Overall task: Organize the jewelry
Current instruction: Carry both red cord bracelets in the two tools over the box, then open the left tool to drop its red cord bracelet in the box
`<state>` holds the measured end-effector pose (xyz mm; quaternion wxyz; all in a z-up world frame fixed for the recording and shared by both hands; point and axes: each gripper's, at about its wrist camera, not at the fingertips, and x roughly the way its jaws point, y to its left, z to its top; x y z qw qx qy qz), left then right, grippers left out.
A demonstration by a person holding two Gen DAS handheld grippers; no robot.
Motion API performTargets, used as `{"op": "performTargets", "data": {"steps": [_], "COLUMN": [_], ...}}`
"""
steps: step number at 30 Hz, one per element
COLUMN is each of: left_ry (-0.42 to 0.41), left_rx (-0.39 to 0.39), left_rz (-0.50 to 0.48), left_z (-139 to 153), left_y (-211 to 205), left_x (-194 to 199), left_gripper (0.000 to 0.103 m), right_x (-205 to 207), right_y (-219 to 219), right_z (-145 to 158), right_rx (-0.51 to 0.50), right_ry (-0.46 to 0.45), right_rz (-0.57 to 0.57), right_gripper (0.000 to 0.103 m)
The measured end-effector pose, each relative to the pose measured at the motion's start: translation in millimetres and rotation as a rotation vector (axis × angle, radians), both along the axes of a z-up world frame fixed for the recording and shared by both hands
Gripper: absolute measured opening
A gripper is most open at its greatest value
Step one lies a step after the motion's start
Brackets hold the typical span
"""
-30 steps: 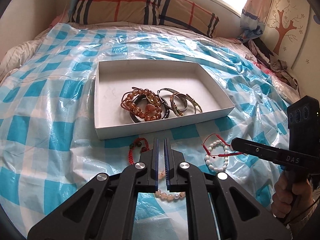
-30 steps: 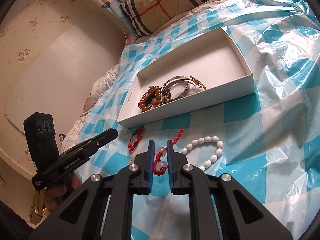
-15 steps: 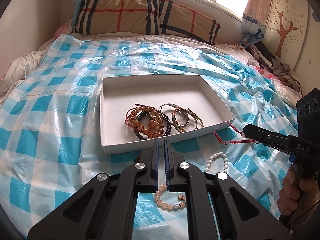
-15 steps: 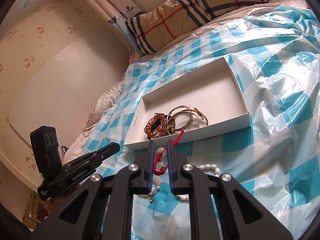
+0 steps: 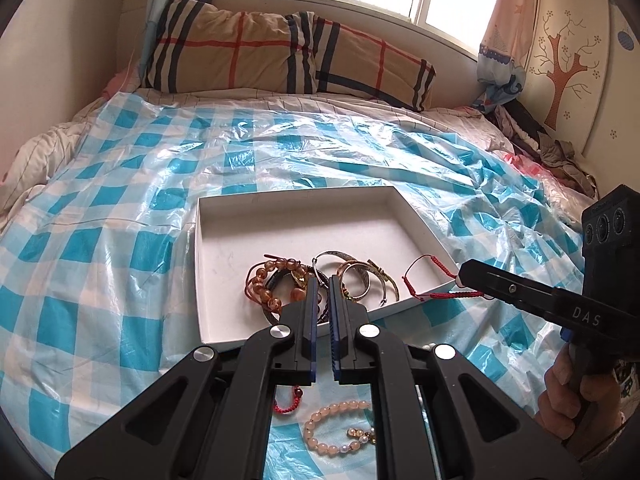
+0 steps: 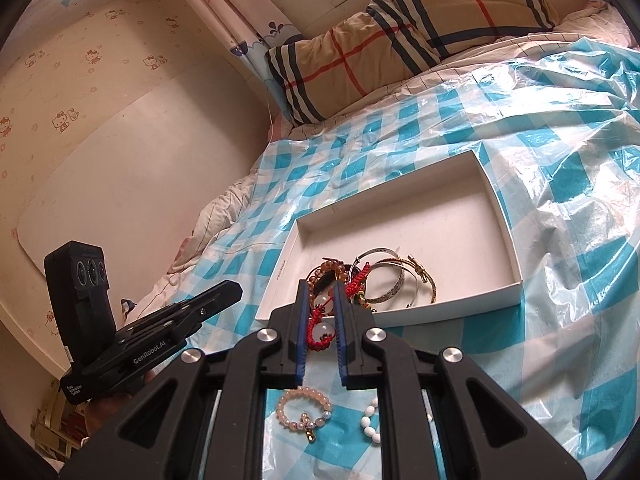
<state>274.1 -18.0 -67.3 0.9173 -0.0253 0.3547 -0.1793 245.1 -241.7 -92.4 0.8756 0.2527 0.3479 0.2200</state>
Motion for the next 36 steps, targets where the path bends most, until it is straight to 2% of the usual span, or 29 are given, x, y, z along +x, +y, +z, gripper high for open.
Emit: {"op": "performTargets", "data": {"steps": [11, 16, 18, 20, 22, 23, 25, 27, 29, 30, 36], "left_ry": [0.009, 0.08, 0.143, 0.192, 0.221, 0.24, 0.273, 0.264, 0.259, 0.256, 0.197], "left_rx": [-0.042, -0.015, 0.015, 0.049, 0.092, 0.117, 0.143, 0.184, 0.213, 0.214, 0.143], "left_rz": [-0.001, -0.038, -0.054, -0.046, -0.019, -0.005, 0.005, -0.007, -0.025, -0.027, -0.042], "left_z": [2.8, -5.5, -22.7, -45.3, -68.0, -78.2, -94.0, -99.4, -97.7, -95.4, -58.9], "left_y": [1.7, 14.2, 15.8, 14.4, 11.5, 10.2, 7.9, 3.3, 0.2, 0.6, 5.5], "left_x": [22.5, 10.6, 5.4, 4.6, 9.3, 13.8, 19.4, 17.7, 15.4, 14.1, 3.2], "left_gripper": [0.005, 0.006, 0.01, 0.03, 0.036, 0.036, 0.036, 0.034, 0.011, 0.008, 0.007], "right_x": [27.9, 27.0, 24.9, 24.2, 23.4, 23.1, 21.8, 21.4, 21.3, 21.2, 20.6], "right_y": [9.8, 11.6, 11.1, 11.7, 12.0, 12.0, 12.2, 12.6, 13.3, 13.7, 14.6], "right_z": [-4.1, -3.1, -3.4, -3.6, -3.4, -2.7, -1.0, 0.1, 0.3, 0.2, -0.2], "right_rx": [-0.01, -0.002, 0.0, 0.001, 0.0, -0.001, -0.003, -0.003, 0.001, 0.002, 0.005], "right_ry": [-0.01, -0.019, -0.017, -0.013, -0.011, -0.011, -0.015, -0.019, -0.021, -0.021, -0.022], "right_rz": [0.007, 0.014, 0.015, 0.014, 0.014, 0.016, 0.018, 0.021, 0.023, 0.024, 0.027], "right_gripper": [0.013, 0.013, 0.013, 0.013, 0.013, 0.013, 0.013, 0.013, 0.013, 0.013, 0.013]}}
